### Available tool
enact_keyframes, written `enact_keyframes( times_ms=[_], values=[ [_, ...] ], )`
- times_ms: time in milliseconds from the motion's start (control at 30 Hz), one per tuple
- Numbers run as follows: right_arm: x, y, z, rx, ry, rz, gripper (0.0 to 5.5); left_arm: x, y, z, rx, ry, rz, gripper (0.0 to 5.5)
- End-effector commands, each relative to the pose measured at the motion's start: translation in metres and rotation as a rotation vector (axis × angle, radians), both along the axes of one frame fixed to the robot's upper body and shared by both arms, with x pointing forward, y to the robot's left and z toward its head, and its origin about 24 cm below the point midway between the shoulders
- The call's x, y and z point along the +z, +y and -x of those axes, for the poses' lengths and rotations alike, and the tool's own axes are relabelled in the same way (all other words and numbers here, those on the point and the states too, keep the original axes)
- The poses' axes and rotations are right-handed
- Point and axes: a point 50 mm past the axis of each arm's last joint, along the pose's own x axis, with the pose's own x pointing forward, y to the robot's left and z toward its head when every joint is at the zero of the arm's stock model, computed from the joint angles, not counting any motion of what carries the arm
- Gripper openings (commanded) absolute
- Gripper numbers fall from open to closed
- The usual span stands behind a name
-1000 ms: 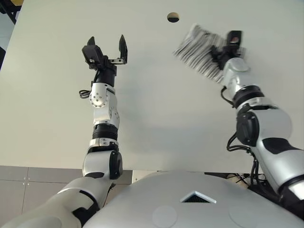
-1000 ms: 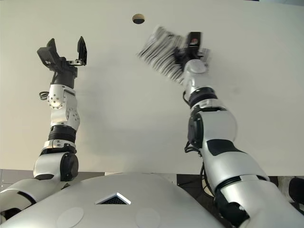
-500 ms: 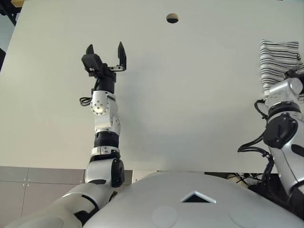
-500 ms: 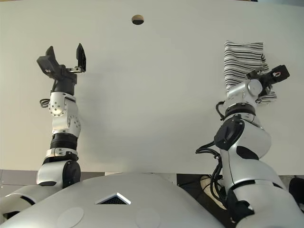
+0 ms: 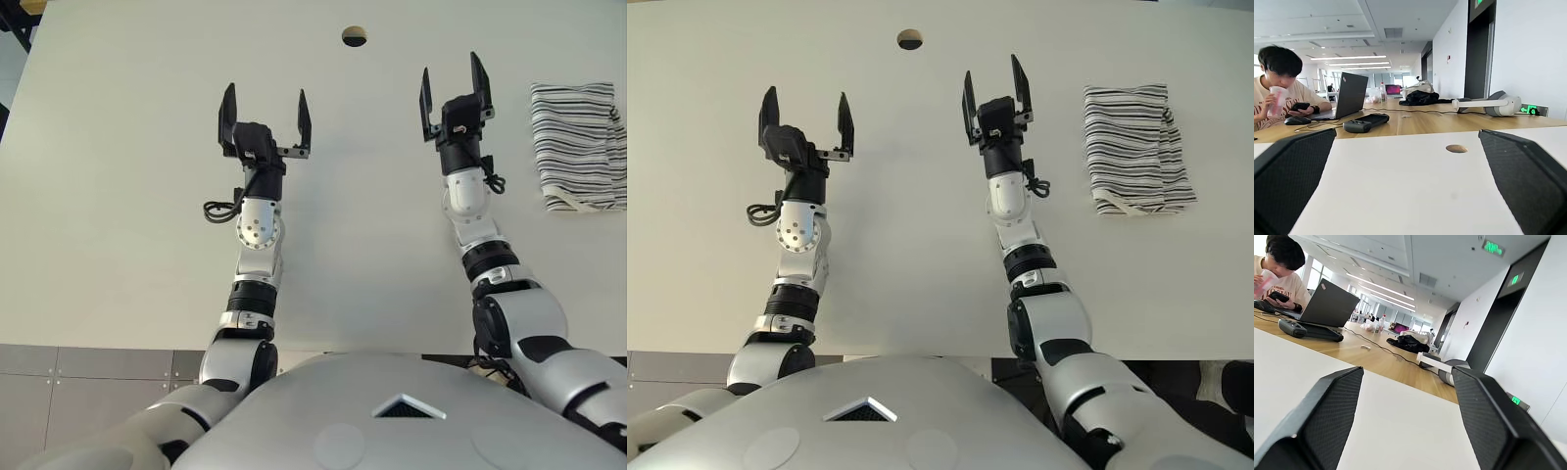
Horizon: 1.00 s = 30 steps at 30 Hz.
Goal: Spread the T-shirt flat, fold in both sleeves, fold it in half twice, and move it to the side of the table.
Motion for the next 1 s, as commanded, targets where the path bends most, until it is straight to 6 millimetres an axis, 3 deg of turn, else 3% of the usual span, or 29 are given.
enact_keyframes(
  times_ms=[33, 267, 467, 633, 833, 1000],
  values=[
    [-0.012, -0.021, 0.011, -0.056, 0.045, -0.017, 3.32, -0.012, -0.012, 0.001, -0.061, 0.036, -0.037, 5.11],
    [-0.018, -0.026, 0.03, -0.052, 0.039, -0.03, 3.32, -0.014, -0.019, 0.008, -0.067, 0.017, 0.008, 4.07],
    [-0.018, -0.022, 0.029, -0.064, 0.05, -0.012, 3.32, -0.013, -0.019, 0.005, -0.046, 0.004, 0.046, 4.07],
    [-0.022, -0.019, 0.028, -0.065, 0.06, 0.009, 4.21, -0.017, -0.026, 0.001, -0.065, 0.026, 0.057, 4.04],
    [-0.033, -0.024, 0.031, -0.075, 0.081, 0.026, 4.21, -0.025, -0.04, -0.004, -0.123, 0.08, 0.065, 4.04],
    [-0.037, -0.027, 0.031, -0.084, 0.078, 0.043, 4.25, -0.029, -0.051, -0.006, -0.194, 0.103, 0.064, 4.8]
  ],
)
